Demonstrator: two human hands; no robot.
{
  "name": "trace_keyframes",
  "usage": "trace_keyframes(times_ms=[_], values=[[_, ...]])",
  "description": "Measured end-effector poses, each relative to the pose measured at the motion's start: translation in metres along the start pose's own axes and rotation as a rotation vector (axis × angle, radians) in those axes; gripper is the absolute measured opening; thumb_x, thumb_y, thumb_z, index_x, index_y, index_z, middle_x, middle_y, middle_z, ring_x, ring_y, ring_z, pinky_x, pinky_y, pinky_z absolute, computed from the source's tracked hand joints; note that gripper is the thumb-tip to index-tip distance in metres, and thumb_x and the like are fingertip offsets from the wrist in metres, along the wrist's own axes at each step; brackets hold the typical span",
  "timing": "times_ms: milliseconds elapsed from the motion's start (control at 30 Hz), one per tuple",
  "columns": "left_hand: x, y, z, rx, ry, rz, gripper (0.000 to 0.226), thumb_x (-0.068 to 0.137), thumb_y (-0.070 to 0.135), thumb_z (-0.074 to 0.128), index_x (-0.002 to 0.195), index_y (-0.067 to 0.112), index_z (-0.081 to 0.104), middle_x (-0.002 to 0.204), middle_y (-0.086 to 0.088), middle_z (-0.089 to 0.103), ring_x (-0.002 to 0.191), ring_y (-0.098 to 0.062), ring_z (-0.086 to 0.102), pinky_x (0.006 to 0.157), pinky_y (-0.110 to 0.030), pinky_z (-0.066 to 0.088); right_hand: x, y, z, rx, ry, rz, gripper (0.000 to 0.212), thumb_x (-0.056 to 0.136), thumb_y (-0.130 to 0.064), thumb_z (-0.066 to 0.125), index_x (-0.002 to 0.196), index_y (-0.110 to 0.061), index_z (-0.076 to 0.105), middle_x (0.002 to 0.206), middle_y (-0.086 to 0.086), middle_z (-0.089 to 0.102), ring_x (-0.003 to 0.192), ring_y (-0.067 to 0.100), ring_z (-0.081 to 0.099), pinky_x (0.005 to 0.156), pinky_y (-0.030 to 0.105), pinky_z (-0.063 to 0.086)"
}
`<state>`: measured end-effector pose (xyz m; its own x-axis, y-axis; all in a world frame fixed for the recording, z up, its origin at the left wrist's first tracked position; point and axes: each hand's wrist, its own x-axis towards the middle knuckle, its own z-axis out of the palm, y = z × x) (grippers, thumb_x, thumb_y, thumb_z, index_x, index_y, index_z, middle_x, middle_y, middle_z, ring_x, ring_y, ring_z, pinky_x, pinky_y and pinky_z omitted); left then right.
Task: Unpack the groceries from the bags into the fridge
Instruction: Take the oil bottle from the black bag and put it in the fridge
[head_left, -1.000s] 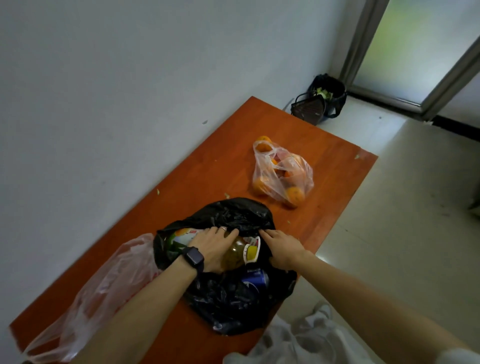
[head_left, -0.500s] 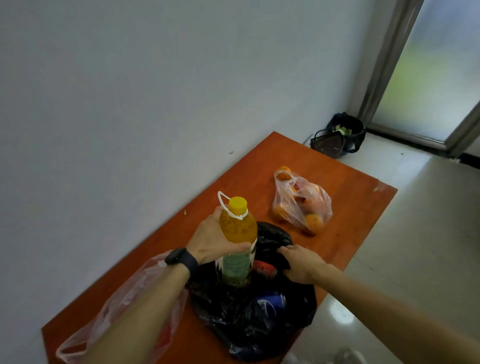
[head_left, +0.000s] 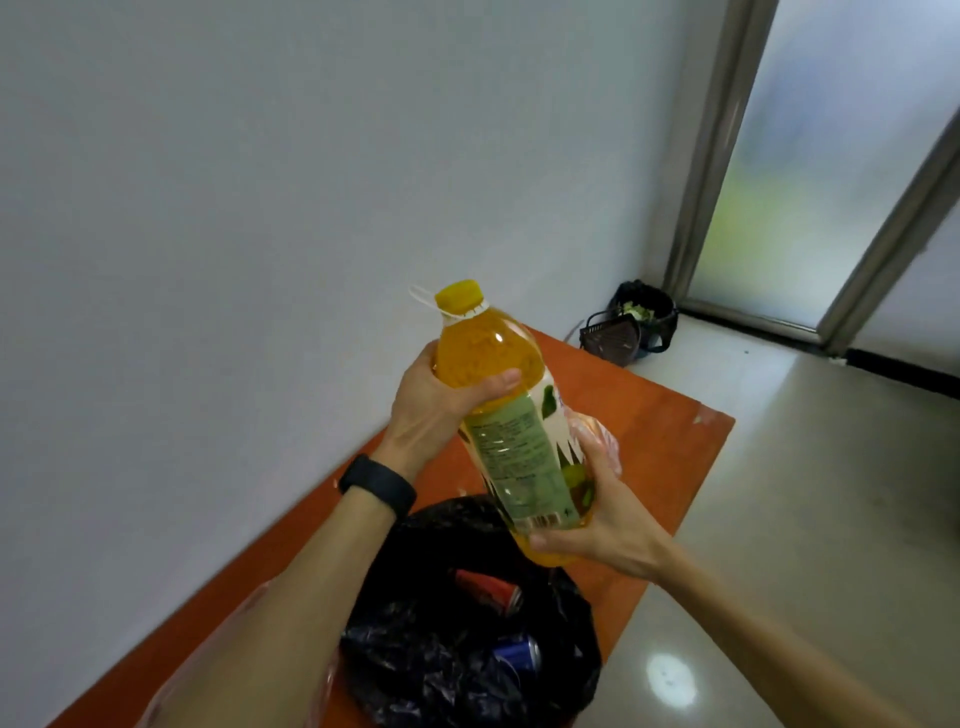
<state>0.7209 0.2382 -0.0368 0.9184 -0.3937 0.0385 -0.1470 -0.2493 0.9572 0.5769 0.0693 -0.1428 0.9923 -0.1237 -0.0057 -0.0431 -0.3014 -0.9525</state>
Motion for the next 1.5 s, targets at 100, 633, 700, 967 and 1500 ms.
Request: trace_keyframes(times_ms=[100, 633, 700, 967, 1500], values=[[0.010, 0.033, 0.043, -0.080, -0.090, 0.045, 0.088, 0.050, 0.055, 0.088, 0.124, 0.018, 0.058, 0.109, 0.006, 0.070, 0.095, -0.006, 0.069, 0.074, -0.019, 0.055, -0.016, -0.004, -0.030, 0.047, 0.187, -0.005, 0.115, 0.054, -0.047, 0.097, 0.145, -0.044, 0.028, 0.129, -0.015, 0.058, 0.121, 0.006, 0.057, 0.101, 0.034, 0.052], [-0.071, 0.117, 0.407, -0.289, -0.490, 0.177, 0.098, 0.054, 0.043, 0.092, 0.134, 0.018, 0.041, 0.117, -0.003, 0.068, 0.104, -0.014, 0.069, 0.087, -0.038, 0.059, -0.217, 0.049, -0.293, 0.132, 0.607, 0.129, 0.100, 0.049, -0.051, 0.096, 0.135, -0.037, 0.046, 0.113, -0.014, 0.067, 0.108, 0.011, 0.066, 0.086, 0.031, 0.059], [-0.087, 0.130, 0.456, -0.280, -0.535, 0.193, 0.098, 0.055, 0.045, 0.091, 0.134, 0.021, 0.039, 0.117, 0.001, 0.066, 0.101, -0.008, 0.069, 0.084, -0.030, 0.059, -0.250, 0.058, -0.330, 0.110, 0.621, 0.145, 0.098, 0.050, -0.055, 0.094, 0.133, -0.042, 0.045, 0.117, -0.011, 0.066, 0.110, 0.012, 0.065, 0.091, 0.036, 0.058], [-0.127, 0.181, 0.612, -0.258, -0.714, 0.271, 0.103, 0.051, 0.055, 0.088, 0.136, 0.025, 0.037, 0.117, 0.007, 0.065, 0.101, -0.004, 0.067, 0.081, -0.027, 0.059, -0.351, 0.082, -0.443, 0.053, 0.727, 0.213, 0.088, 0.061, -0.041, 0.094, 0.130, -0.048, 0.040, 0.119, -0.018, 0.063, 0.113, 0.003, 0.062, 0.094, 0.032, 0.056], [-0.097, 0.311, 0.933, -0.257, -0.999, 0.454, 0.104, 0.054, 0.061, 0.090, 0.137, 0.026, 0.038, 0.122, 0.007, 0.066, 0.108, -0.011, 0.067, 0.091, -0.046, 0.057, -0.435, 0.132, -0.732, -0.025, 0.941, 0.363, 0.108, 0.056, -0.053, 0.094, 0.142, -0.041, 0.029, 0.130, -0.020, 0.057, 0.120, 0.004, 0.057, 0.101, 0.036, 0.053]])
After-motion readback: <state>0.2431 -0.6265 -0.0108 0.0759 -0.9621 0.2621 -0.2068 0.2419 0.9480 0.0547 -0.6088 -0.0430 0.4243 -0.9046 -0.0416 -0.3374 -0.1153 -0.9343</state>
